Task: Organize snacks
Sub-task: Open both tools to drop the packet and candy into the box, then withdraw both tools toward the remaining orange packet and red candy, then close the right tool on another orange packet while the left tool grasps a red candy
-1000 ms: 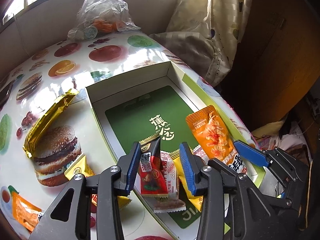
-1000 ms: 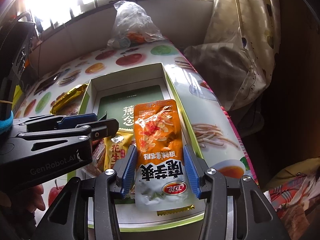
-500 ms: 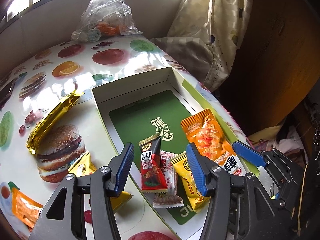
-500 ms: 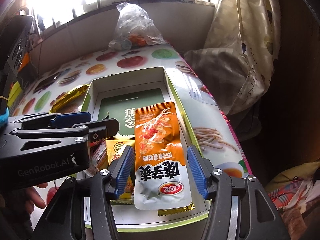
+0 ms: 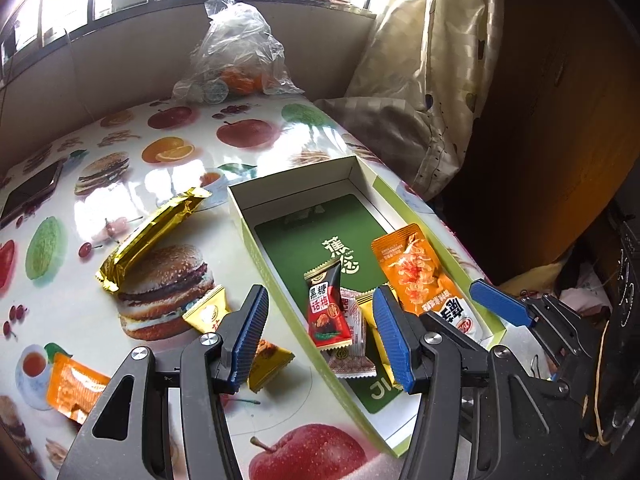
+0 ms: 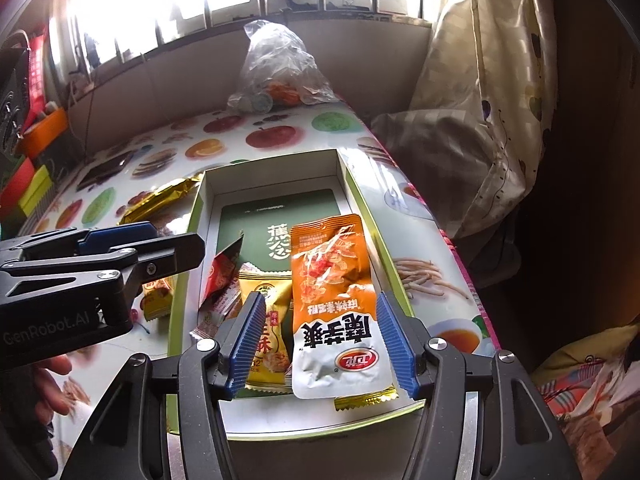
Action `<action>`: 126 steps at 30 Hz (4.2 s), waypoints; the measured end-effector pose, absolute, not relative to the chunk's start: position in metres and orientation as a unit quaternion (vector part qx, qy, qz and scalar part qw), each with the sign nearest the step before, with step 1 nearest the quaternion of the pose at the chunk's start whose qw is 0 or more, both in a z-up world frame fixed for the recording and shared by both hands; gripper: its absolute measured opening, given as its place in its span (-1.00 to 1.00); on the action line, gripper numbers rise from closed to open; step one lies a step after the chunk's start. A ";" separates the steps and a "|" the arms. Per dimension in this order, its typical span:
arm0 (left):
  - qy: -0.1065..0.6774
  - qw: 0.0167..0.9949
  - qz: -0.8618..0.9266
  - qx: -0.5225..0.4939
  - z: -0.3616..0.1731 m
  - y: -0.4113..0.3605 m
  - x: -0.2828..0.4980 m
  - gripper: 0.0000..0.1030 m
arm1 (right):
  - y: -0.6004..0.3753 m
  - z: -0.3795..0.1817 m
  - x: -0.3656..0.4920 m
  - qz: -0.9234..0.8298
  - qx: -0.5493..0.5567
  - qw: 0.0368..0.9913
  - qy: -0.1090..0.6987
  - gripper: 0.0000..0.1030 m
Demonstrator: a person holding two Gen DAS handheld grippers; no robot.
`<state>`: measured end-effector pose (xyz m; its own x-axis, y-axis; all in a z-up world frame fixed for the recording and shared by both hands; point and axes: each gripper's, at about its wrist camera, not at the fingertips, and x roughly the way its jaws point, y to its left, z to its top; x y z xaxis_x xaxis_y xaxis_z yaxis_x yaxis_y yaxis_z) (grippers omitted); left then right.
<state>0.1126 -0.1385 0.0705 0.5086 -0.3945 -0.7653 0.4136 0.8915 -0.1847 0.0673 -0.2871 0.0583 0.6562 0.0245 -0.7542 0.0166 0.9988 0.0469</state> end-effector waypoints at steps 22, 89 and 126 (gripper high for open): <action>0.407 0.897 -0.171 -0.006 0.092 -0.064 0.074 0.08 | -0.238 0.088 0.052 0.049 0.017 0.921 0.386 0.12; 0.455 0.878 -0.019 -0.146 0.024 0.120 0.049 0.08 | -0.044 0.013 0.116 0.243 -0.125 0.842 0.466 -0.02; 0.495 0.865 -0.046 -0.066 0.011 0.050 0.072 0.08 | -0.102 0.035 0.101 0.204 -0.036 0.870 0.447 -0.23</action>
<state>0.0721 0.0496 0.0112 0.5052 -0.1448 -0.8508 0.0148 0.9871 -0.1592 0.1010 -0.1019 0.0353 0.5170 0.3224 -0.7930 -0.3866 0.9144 0.1198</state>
